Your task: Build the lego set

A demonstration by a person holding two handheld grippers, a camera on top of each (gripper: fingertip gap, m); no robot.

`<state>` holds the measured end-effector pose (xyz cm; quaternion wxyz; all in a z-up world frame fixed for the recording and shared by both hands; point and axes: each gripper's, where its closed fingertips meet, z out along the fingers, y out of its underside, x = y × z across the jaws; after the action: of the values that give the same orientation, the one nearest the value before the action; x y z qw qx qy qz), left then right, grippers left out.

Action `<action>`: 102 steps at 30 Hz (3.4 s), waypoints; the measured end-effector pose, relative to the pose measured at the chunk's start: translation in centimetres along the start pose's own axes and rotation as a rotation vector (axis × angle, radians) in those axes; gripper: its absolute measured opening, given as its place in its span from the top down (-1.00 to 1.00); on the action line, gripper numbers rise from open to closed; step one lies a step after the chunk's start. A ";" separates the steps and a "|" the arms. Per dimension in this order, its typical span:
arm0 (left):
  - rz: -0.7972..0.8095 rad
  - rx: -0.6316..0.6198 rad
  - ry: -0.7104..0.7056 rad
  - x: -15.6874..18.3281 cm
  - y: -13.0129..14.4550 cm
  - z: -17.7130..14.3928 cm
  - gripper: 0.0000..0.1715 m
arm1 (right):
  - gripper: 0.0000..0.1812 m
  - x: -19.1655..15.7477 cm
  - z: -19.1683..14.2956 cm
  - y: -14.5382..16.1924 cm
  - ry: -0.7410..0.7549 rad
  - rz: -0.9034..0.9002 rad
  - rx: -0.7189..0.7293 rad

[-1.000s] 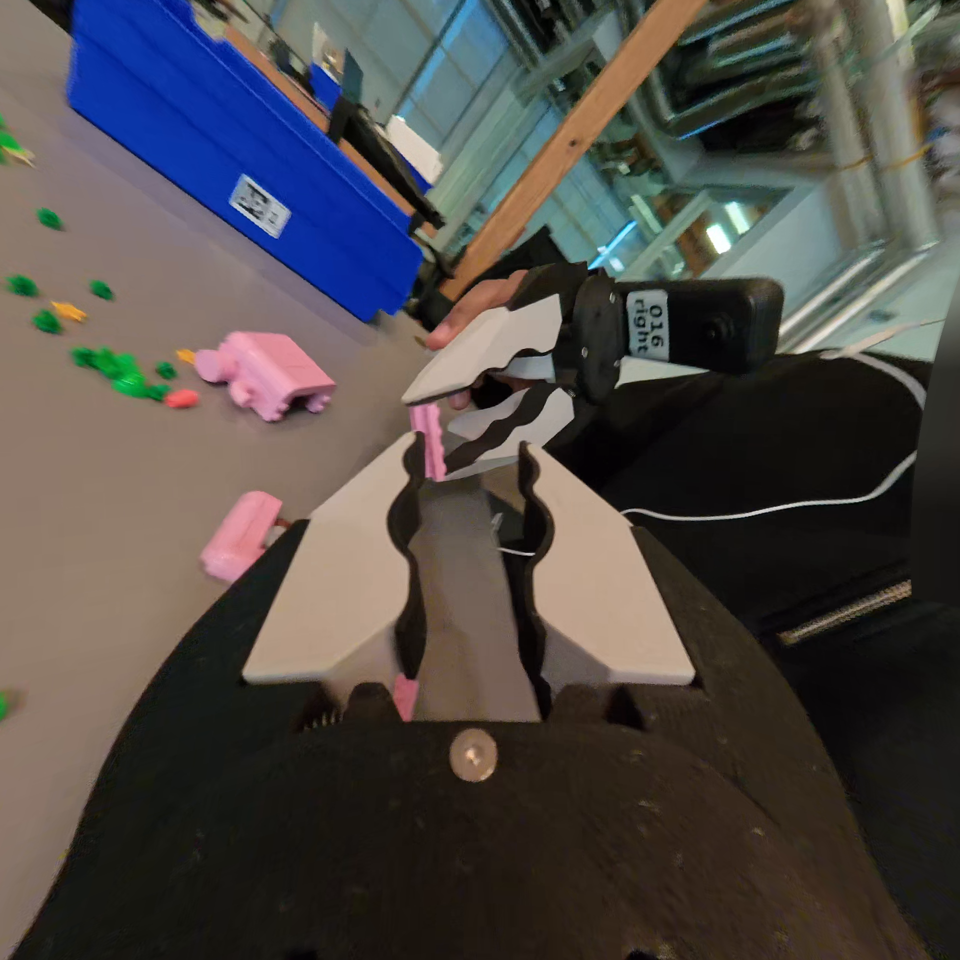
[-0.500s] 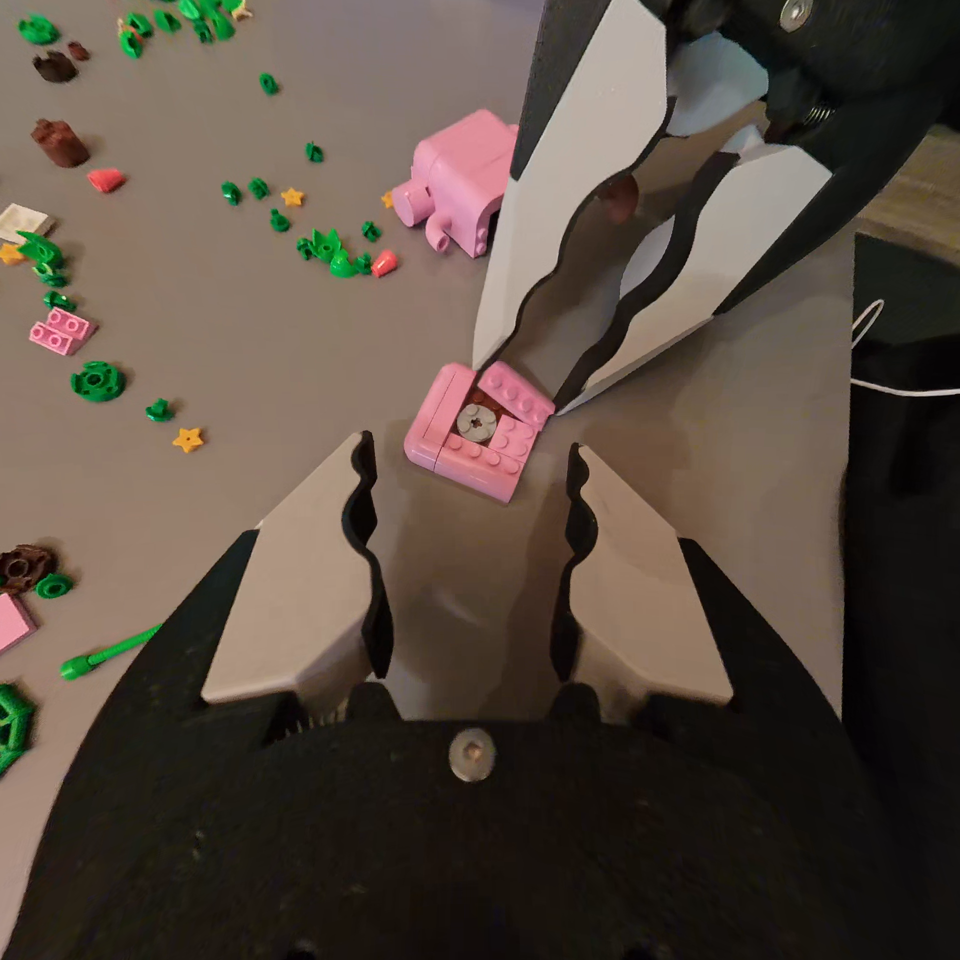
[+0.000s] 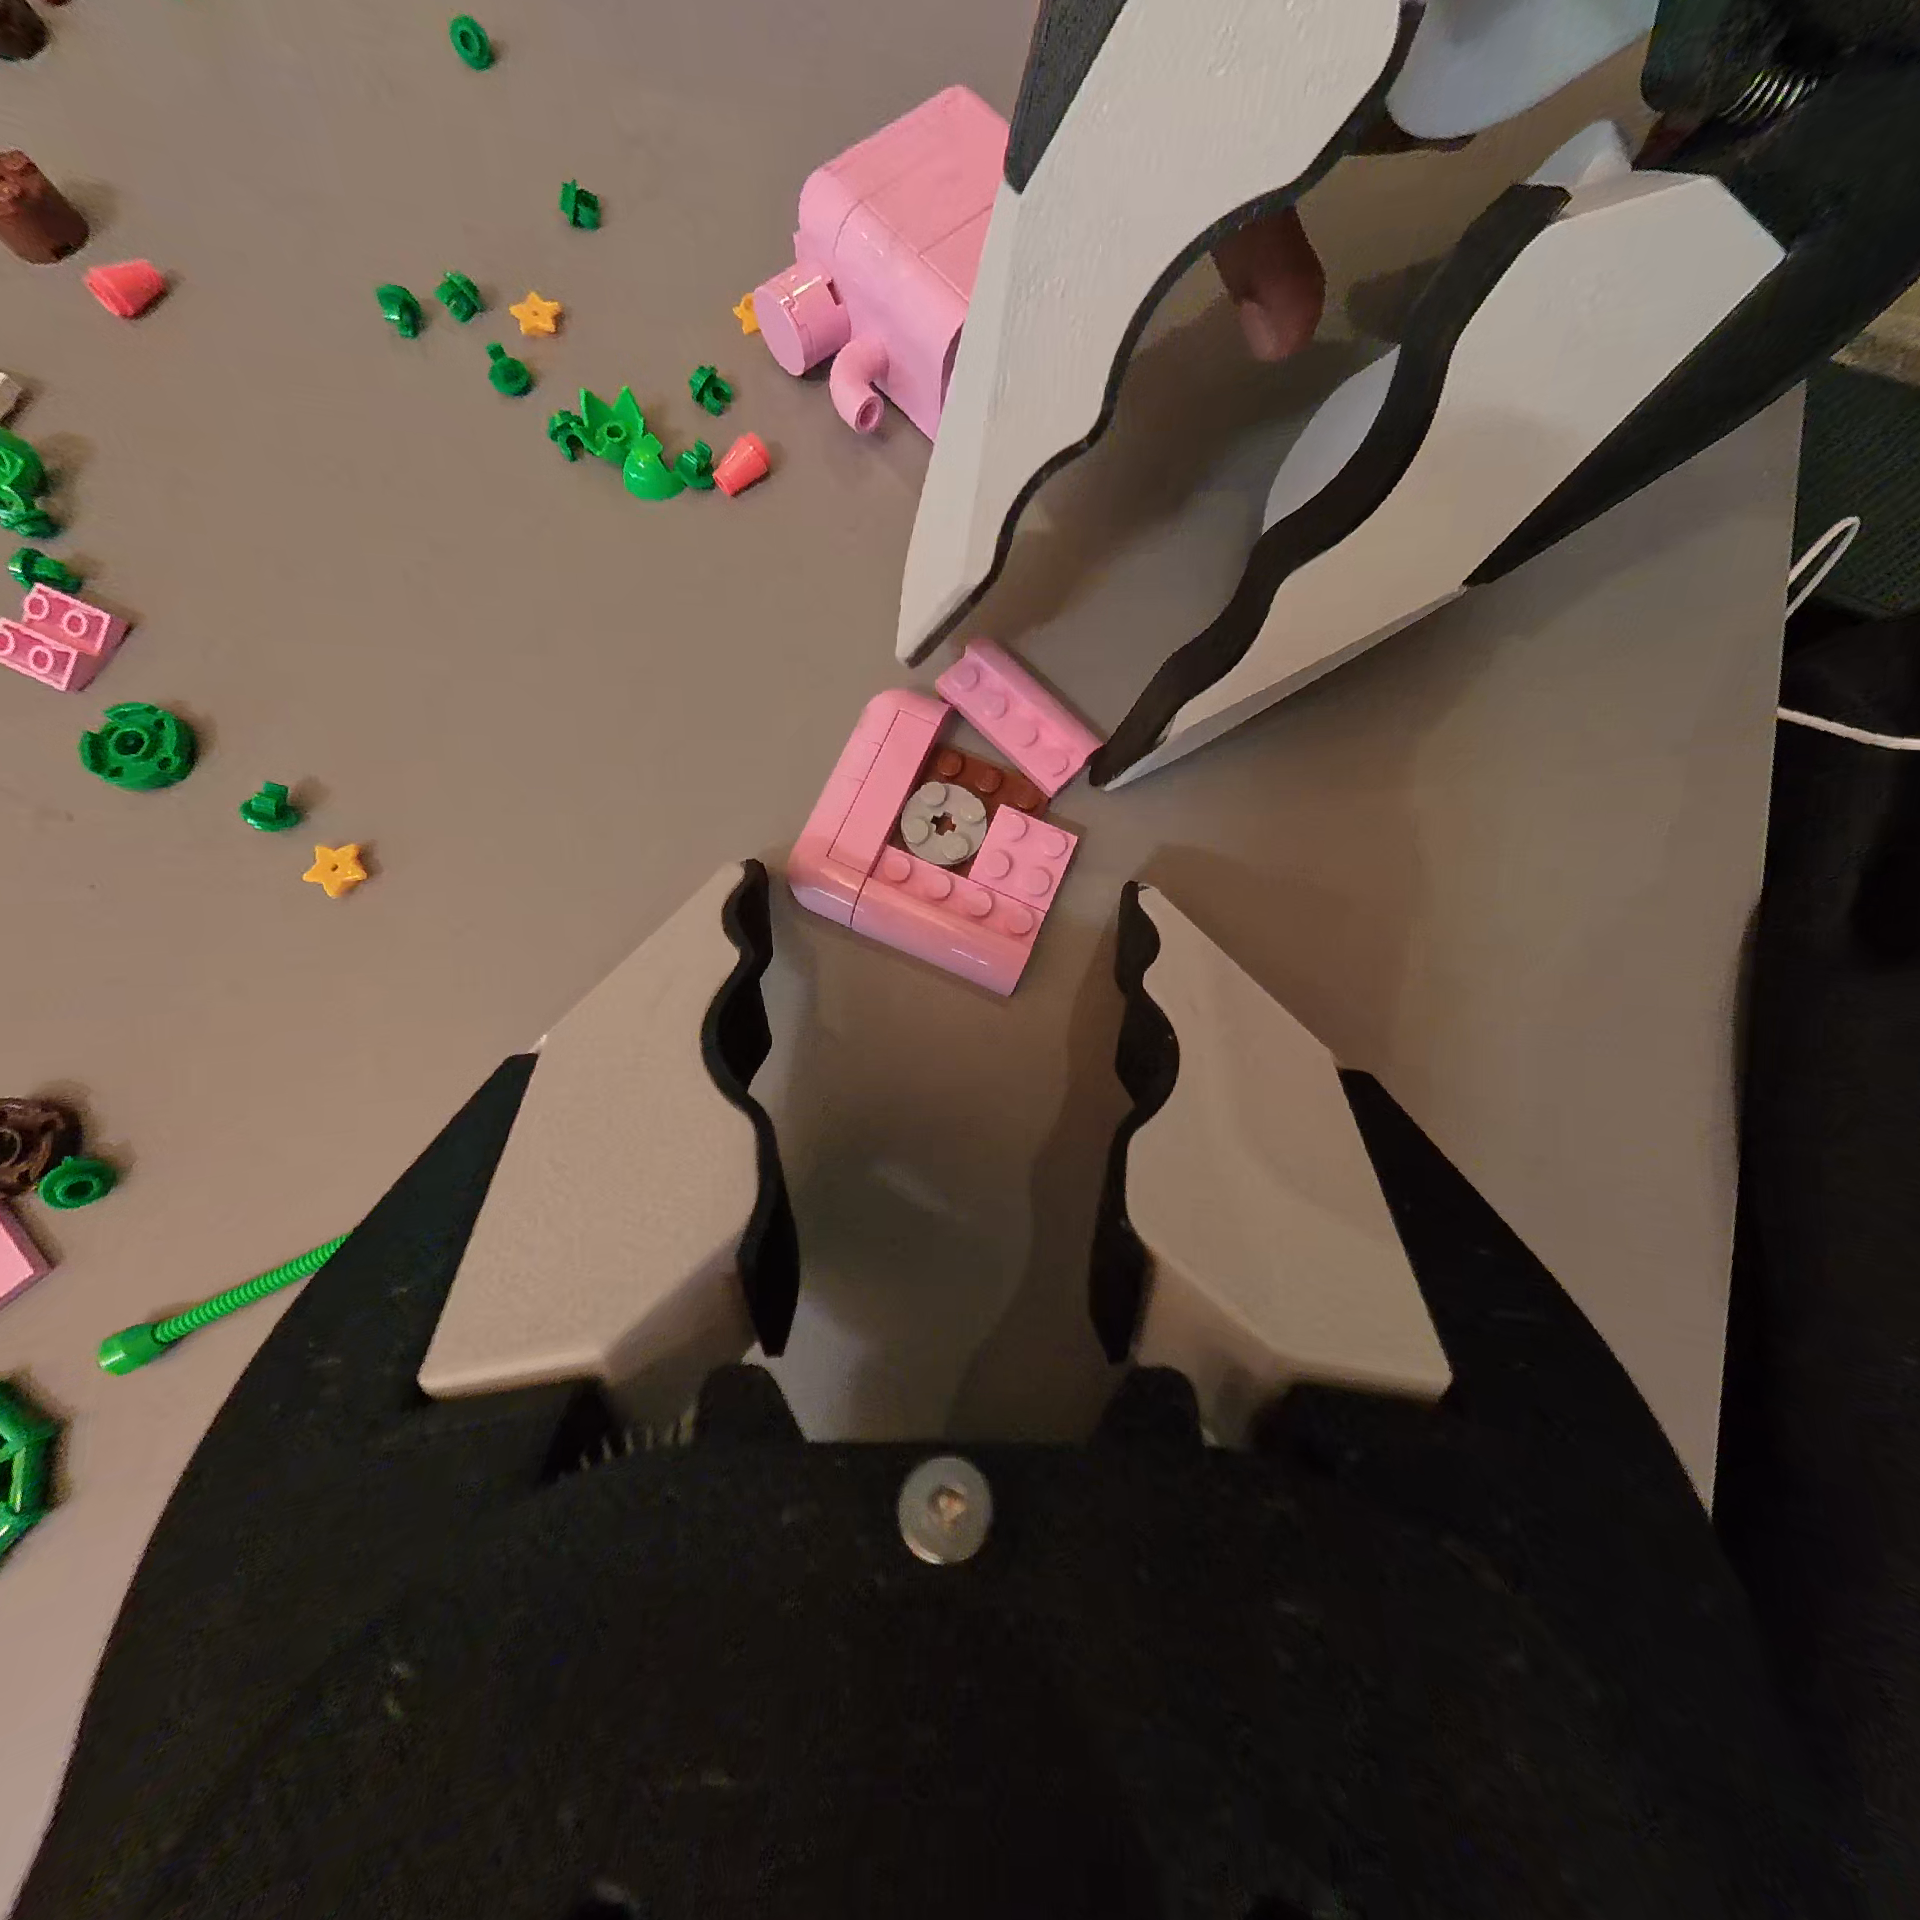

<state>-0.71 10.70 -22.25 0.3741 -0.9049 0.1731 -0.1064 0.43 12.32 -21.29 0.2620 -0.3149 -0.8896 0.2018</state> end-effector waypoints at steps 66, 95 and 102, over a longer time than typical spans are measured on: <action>-0.024 0.005 0.001 -0.2 0.0 0.0 0.45 | 0.75 -1.2 0.0 0.2 -0.041 0.197 0.062; -0.013 0.001 -0.013 -0.3 0.0 0.0 0.44 | 0.76 -1.1 0.2 -0.3 -0.004 0.033 -0.092; -0.011 -0.003 -0.024 -0.1 0.0 0.1 0.43 | 0.86 -1.7 0.5 -0.8 -0.066 -0.005 -0.158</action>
<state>-0.82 10.80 -22.33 0.3741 -0.9076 0.1640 -0.0971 0.93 10.52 -21.80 0.2074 -0.3258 -0.9116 0.1404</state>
